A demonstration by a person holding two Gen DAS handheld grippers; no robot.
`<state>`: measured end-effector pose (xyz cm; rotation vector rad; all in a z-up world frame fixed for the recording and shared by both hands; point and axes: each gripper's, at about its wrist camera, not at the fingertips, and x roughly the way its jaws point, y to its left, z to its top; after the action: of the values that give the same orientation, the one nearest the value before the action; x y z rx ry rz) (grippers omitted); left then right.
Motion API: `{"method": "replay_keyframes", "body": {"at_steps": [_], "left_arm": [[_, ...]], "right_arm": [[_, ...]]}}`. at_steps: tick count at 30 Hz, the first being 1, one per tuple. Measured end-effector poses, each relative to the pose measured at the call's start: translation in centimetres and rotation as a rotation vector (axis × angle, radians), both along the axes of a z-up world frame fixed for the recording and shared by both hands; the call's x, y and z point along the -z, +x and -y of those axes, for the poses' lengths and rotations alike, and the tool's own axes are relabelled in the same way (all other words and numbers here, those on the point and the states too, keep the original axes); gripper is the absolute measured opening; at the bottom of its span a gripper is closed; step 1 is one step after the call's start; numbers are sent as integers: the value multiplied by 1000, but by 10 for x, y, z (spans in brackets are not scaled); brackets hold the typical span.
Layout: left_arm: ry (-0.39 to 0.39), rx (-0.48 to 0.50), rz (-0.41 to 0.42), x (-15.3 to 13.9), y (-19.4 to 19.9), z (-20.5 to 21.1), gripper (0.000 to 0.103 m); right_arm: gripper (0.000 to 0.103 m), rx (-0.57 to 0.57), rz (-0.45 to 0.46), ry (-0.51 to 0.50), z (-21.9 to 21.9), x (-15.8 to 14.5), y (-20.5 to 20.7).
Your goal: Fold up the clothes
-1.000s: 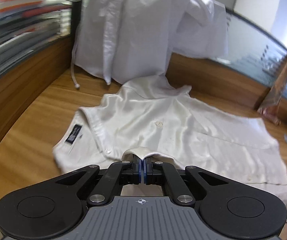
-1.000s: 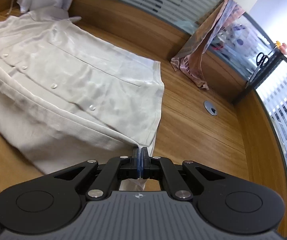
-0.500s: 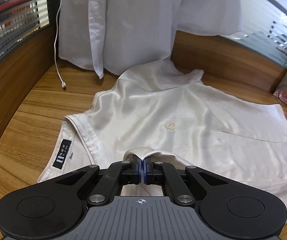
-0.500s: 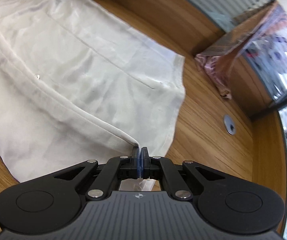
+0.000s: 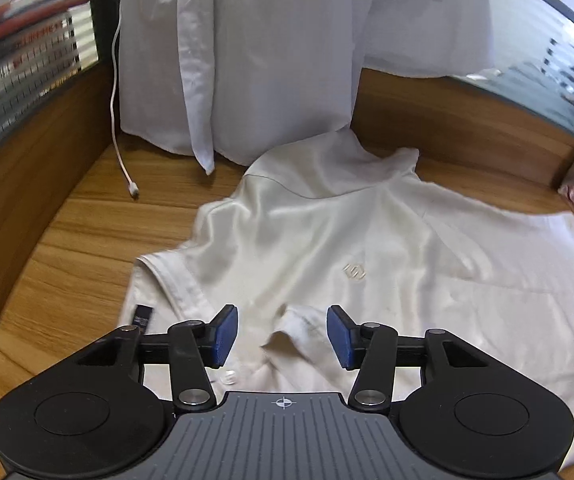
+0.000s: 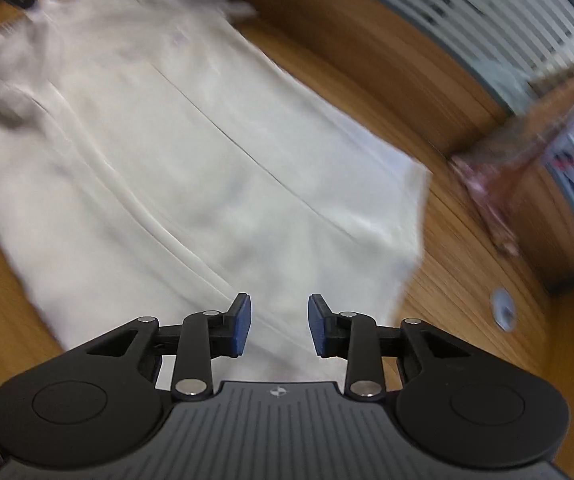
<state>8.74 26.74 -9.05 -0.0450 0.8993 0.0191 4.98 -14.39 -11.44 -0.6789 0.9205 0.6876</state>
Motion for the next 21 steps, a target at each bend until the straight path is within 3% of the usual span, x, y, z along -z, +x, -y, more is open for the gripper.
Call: {"method": "replay_keyframes", "body": {"at_steps": [3,10,21], "left_arm": [[25,2,-15,-3,-13,-8,53],[17,-42,-58,-3,-55,-29,58],[15,-148,-71,-7,-119,-40,62]], "right_arm": [[37,-91,-60,89,-25,-10,-8],[37,-315,-104,153,-101,-7,-29],[40,-758,-45,108,-216,11,-69]]}}
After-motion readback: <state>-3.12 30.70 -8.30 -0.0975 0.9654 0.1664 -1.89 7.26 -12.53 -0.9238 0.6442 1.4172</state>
